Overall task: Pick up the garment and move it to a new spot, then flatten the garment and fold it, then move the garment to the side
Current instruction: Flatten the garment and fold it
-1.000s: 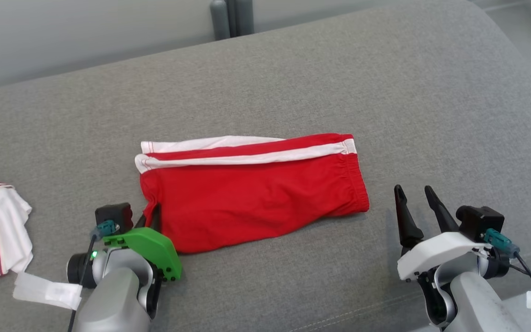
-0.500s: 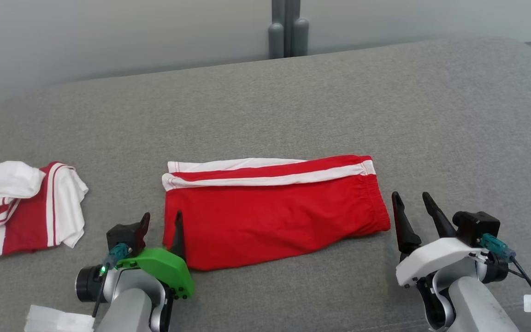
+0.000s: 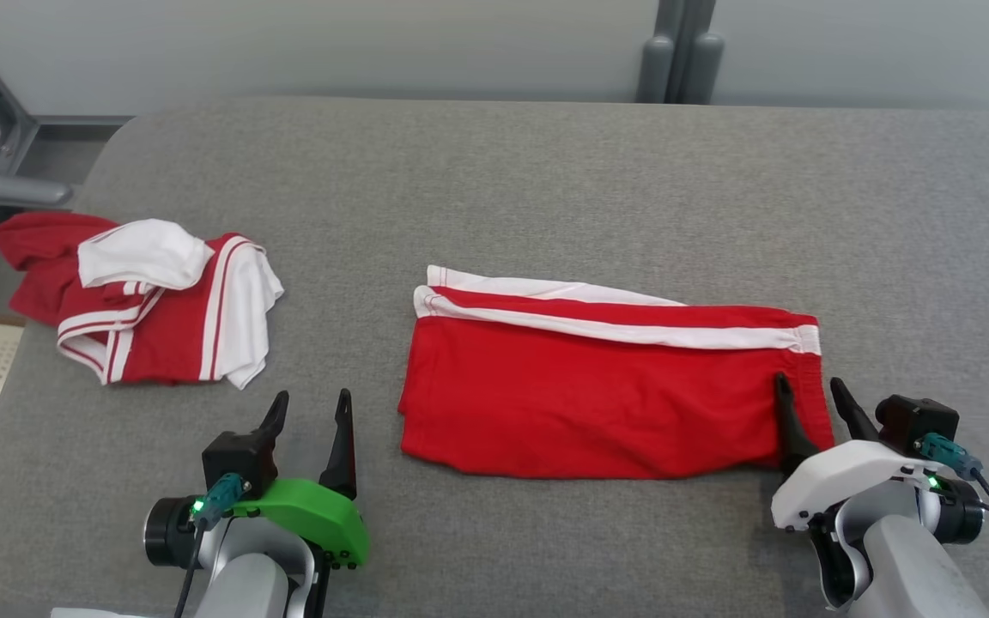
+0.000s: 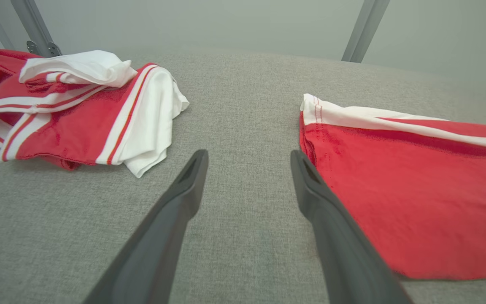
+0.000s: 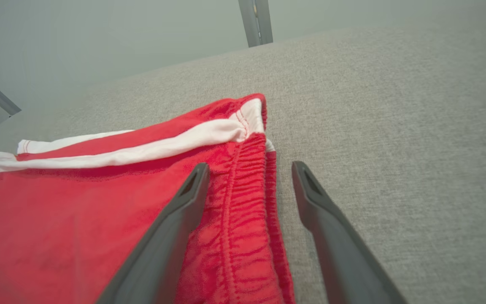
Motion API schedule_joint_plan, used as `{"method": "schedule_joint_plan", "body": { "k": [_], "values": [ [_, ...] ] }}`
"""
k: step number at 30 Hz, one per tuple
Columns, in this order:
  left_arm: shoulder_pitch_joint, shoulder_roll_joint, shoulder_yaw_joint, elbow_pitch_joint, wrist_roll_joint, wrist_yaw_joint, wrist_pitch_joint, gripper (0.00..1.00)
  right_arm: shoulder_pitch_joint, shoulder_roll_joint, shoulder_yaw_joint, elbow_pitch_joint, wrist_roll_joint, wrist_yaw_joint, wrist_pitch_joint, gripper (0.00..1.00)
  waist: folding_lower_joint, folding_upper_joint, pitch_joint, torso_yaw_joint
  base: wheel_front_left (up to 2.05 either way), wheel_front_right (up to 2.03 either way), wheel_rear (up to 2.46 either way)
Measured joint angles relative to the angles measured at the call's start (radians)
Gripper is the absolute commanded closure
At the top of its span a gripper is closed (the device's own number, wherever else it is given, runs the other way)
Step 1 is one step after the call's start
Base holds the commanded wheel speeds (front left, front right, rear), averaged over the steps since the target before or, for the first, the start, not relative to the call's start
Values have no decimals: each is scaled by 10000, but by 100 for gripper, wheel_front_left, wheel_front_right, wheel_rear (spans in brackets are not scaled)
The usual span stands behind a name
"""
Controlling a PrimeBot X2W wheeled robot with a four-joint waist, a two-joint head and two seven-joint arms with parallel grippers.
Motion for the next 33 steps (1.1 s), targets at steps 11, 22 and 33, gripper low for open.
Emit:
{"method": "schedule_joint_plan", "body": {
  "k": [11,22,33],
  "values": [
    [50,-2,-157,-483,-46,-40,0,0,-467,-35,-895,1499,-529,2,-82,0,0,0,684,822,0,0,0],
    [61,-2,-132,-761,84,-54,0,0,-607,-102,-259,1659,196,0,-94,100,0,0,762,866,0,0,0],
    [339,-4,-525,-1034,357,-136,0,0,-489,-1402,-899,1860,297,6,-2,100,0,0,338,391,0,0,0]
  ]
}}
